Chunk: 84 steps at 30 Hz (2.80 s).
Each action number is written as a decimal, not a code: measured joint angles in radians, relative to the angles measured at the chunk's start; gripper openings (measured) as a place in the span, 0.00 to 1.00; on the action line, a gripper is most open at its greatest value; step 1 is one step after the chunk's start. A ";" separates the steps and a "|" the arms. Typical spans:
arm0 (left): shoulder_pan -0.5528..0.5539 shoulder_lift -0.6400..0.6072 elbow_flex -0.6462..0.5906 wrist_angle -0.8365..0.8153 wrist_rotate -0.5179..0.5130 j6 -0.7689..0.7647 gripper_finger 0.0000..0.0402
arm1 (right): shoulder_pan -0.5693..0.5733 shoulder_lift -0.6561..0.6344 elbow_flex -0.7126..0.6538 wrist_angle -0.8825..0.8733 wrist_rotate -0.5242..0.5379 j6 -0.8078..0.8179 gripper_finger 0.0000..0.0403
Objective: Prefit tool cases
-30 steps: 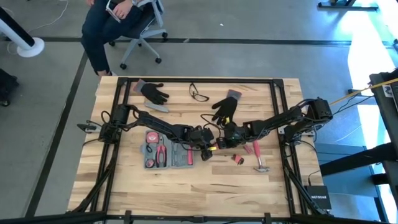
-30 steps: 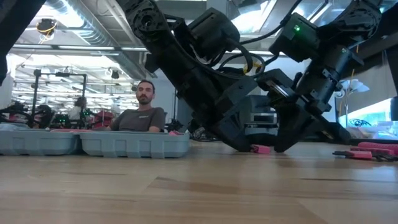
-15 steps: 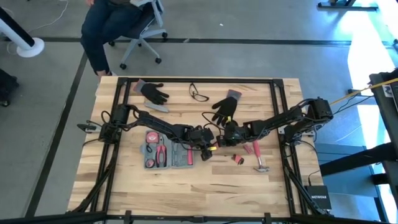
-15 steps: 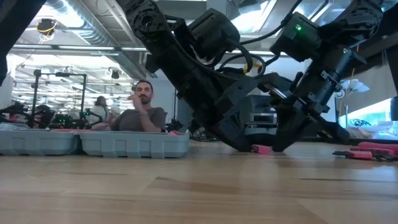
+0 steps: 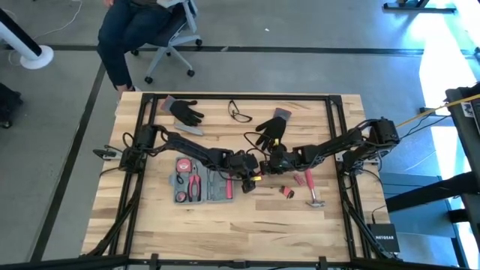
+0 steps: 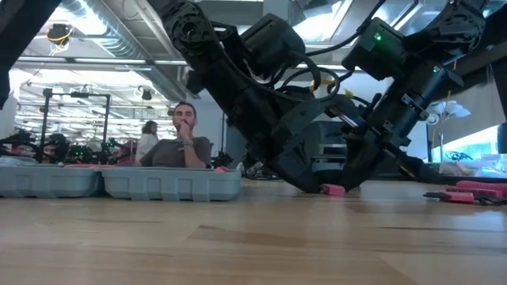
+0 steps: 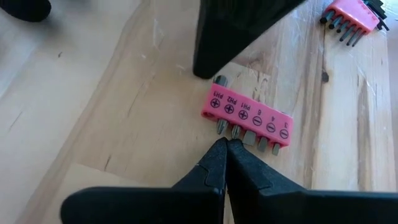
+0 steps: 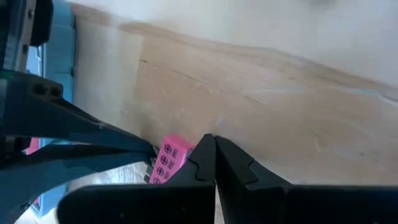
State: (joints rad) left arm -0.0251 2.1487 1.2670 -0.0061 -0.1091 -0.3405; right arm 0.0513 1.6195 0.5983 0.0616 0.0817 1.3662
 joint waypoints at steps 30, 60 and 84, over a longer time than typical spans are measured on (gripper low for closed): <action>-0.006 0.000 0.000 0.011 0.018 0.012 0.00 | 0.052 -0.011 0.008 -0.089 -0.017 0.069 0.00; 0.009 -0.009 0.000 0.022 0.038 -0.013 0.00 | 0.067 -0.014 0.015 -0.090 -0.012 0.122 0.00; 0.023 -0.286 -0.004 -0.503 0.037 0.135 0.00 | 0.061 -0.100 0.019 -0.166 -0.129 -0.347 0.12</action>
State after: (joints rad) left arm -0.0025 1.8630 1.2625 -0.5090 -0.0725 -0.2058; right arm 0.1120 1.5193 0.6178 -0.1047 -0.0472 1.0196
